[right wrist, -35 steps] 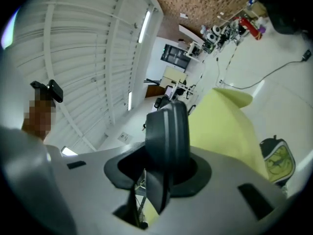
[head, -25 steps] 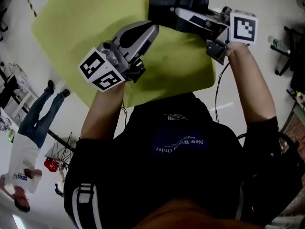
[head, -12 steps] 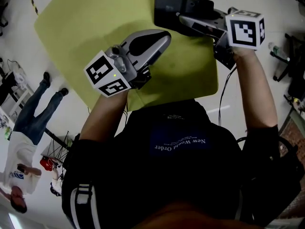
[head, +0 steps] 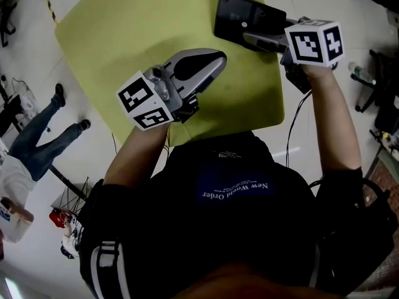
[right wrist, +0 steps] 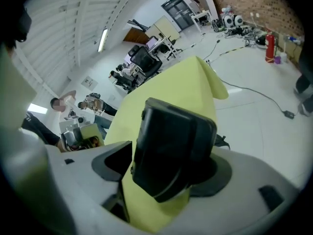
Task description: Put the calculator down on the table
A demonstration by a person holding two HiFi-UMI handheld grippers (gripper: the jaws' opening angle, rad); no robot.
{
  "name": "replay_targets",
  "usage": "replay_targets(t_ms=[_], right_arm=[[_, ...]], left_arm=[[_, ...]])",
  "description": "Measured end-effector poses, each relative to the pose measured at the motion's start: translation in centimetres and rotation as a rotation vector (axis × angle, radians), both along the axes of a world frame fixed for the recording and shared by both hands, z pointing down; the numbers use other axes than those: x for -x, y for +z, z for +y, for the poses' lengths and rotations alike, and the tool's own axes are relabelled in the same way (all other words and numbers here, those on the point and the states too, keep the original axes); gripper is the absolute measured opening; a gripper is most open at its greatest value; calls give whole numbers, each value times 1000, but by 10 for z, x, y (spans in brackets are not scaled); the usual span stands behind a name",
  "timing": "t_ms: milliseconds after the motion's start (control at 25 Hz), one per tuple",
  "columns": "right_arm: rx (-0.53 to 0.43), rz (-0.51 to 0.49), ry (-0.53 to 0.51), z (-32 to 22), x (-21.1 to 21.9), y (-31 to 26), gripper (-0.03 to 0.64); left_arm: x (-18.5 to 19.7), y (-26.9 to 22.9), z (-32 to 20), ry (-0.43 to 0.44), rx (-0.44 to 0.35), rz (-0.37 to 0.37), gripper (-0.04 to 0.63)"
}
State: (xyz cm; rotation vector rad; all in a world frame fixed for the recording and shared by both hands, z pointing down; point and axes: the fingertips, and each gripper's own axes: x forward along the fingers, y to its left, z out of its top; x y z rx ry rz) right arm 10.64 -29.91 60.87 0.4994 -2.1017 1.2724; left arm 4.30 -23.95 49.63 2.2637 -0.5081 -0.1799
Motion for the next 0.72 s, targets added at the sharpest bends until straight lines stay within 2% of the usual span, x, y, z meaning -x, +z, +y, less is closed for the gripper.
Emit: replay_targets(t_ms=[240,480,600,720], right_arm=[[13,40,22,-18,-7,10,351],[29,21,75,-17,-11,8,371],[-40,94,55,-2,-1,-3,413],[-117,230,14,-1,-15,5,443]], left_arm=[[-1,-5,-5,-5,1,11,6],[10,-10,9,-29,-5,25,6],[28,-25,34,-37,-22,31,6],[32,-28,40,-42,-22,30,6]])
